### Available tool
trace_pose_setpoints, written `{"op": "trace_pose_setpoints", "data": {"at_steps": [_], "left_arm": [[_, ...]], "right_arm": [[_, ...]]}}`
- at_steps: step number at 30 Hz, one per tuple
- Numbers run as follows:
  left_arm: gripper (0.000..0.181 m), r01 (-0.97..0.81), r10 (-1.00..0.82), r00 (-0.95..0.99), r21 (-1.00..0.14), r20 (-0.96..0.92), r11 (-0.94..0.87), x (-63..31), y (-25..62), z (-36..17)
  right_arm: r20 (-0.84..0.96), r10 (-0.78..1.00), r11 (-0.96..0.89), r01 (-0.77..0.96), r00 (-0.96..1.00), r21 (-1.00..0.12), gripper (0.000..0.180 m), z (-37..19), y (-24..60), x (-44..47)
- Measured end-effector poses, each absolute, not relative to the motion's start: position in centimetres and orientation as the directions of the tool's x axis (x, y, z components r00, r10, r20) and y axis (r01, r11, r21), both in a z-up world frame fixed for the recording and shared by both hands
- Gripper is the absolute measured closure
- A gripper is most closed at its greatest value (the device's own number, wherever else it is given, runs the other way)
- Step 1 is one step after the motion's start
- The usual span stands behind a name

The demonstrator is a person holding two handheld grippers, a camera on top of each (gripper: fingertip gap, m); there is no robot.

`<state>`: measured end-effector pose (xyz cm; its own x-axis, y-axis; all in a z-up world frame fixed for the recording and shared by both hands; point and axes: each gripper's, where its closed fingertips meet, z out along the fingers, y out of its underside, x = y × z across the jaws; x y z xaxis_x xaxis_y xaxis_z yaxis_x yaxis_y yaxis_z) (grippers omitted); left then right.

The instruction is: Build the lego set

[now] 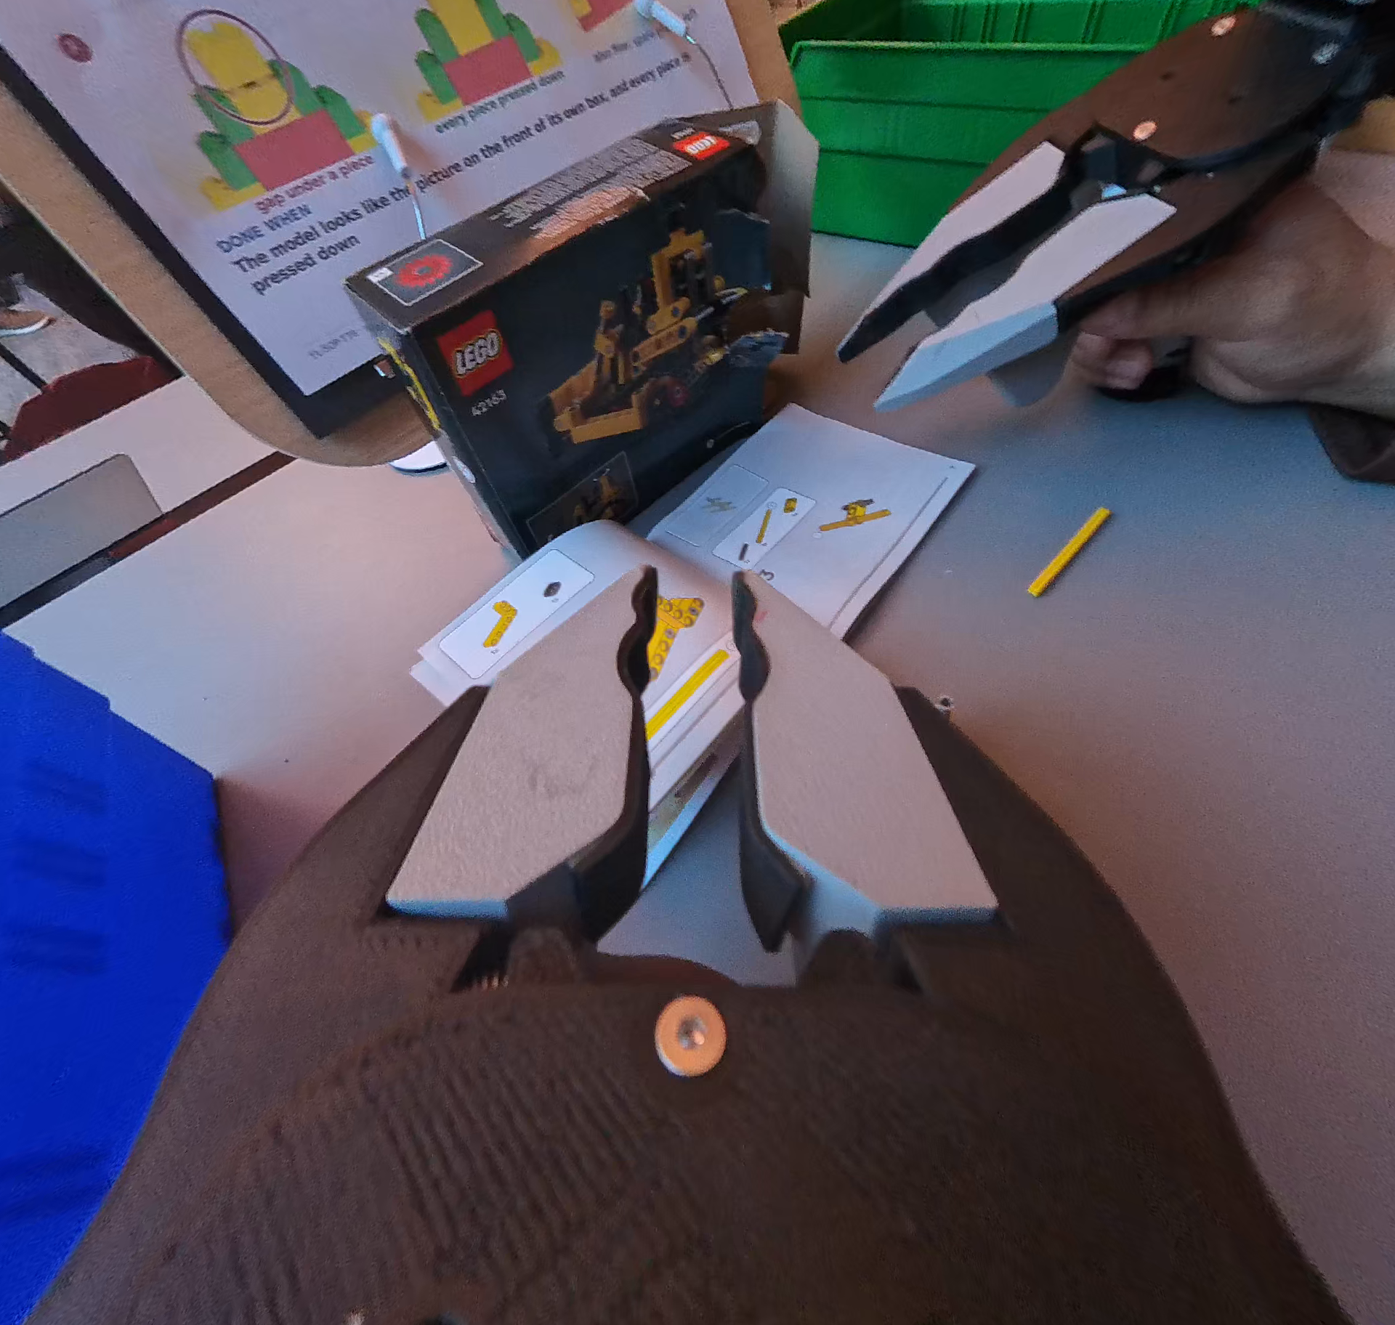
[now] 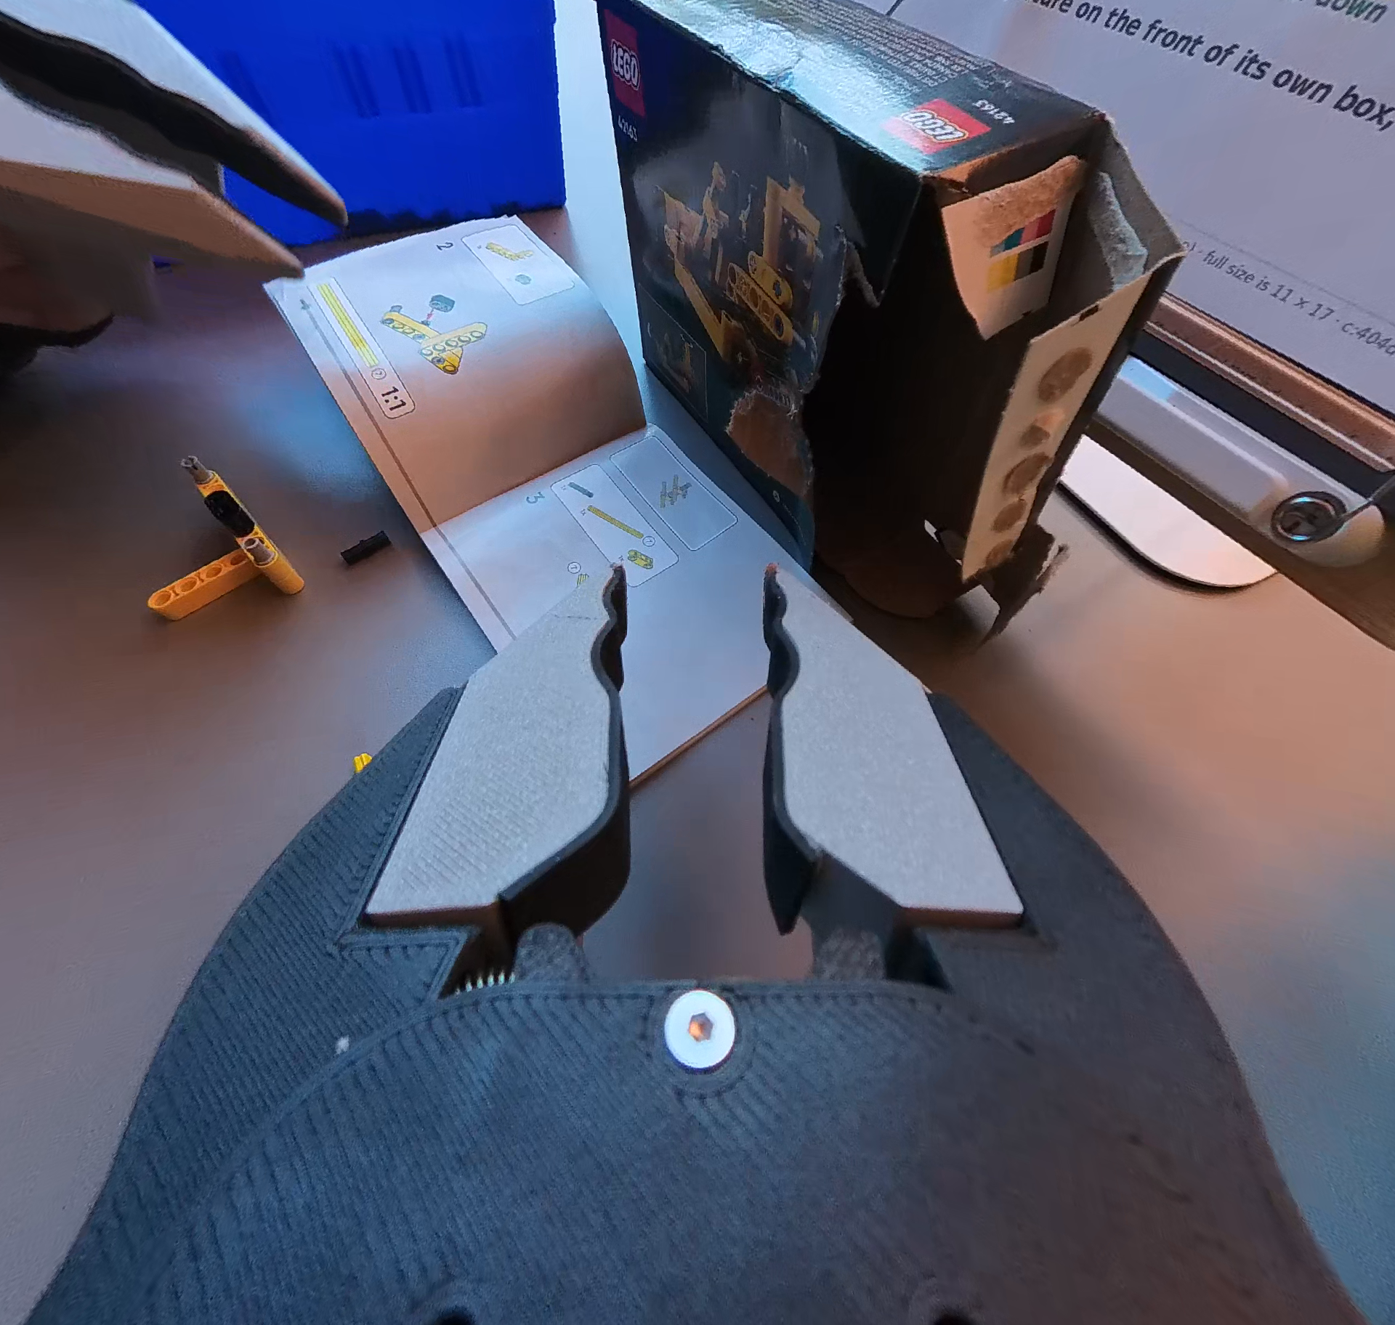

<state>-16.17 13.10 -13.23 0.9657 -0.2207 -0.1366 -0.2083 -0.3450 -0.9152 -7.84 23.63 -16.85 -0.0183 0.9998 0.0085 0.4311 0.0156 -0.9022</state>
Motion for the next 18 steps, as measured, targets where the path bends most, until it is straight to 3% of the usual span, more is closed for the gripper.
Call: {"op": "trace_pose_setpoints", "data": {"at_steps": [18], "left_arm": [[0.161,-0.225,-0.224,0.963,-0.907,-0.151,-0.356,-16.1,13.1,-13.6]], "right_arm": [[0.015,1.0,0.024,0.442,-0.024,-0.897,0.146,-17.0,23.4,-7.8]]}}
